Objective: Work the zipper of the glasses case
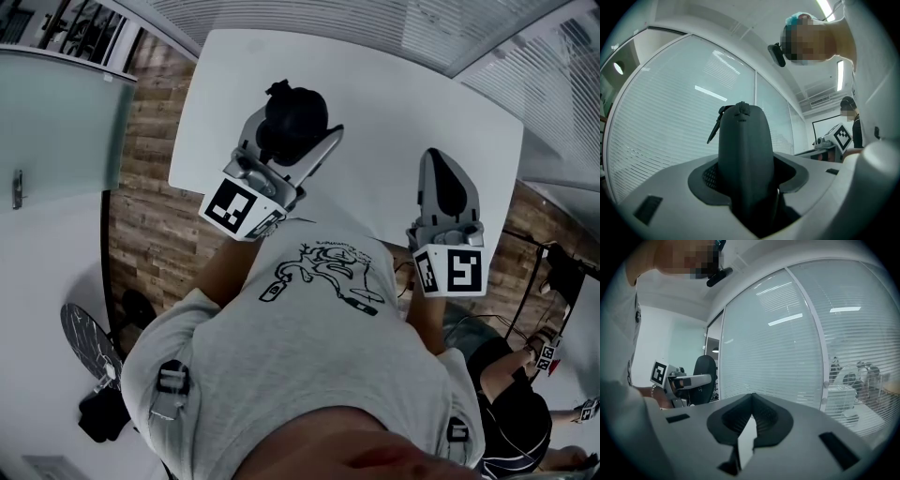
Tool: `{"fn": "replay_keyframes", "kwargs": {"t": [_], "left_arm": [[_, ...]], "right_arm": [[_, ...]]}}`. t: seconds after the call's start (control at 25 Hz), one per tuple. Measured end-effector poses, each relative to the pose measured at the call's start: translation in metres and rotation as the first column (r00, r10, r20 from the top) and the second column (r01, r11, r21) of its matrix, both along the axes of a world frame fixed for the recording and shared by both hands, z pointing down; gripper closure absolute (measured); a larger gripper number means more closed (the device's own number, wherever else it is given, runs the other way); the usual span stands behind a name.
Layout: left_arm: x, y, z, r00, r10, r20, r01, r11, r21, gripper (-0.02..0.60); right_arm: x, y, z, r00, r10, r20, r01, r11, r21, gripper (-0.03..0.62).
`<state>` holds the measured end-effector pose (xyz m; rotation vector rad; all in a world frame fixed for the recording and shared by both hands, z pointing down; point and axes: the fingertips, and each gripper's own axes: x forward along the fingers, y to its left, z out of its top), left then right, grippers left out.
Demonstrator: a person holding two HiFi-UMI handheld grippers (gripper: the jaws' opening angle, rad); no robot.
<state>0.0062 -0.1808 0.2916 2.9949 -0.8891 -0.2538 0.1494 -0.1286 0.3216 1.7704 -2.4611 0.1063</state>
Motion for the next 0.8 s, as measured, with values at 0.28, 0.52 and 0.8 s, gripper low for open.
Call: {"fn": "replay_keyframes", "kwargs": {"t": [0.28, 0.52, 0.8], "left_arm": [[0.0048, -0.0051, -0.0003, 1.000, 0.002, -0.002, -0.002, 1.000, -0.003, 0.328], [0.0013, -0.0059, -0.0006, 1.000, -0.001, -0.005, 0.001, 1.000, -0.002, 0.328], [0.0033, -0.0078, -0.0012, 1.000, 0.005, -0.010, -0.005, 1.000, -0.001, 0.329]], "right_arm": [[0.0075, -0.0071, 0.0022, 1.000, 0.020, -0.019, -0.020, 1.000, -0.005, 0.589], [0.0067, -0.0067, 0.0028, 0.999, 0.025, -0.020, -0.025, 1.000, -0.006, 0.589], [0.0081, -0.0089, 0.0029, 0.999, 0.029, -0.025, -0.029, 1.000, -0.007, 0.589]]}}
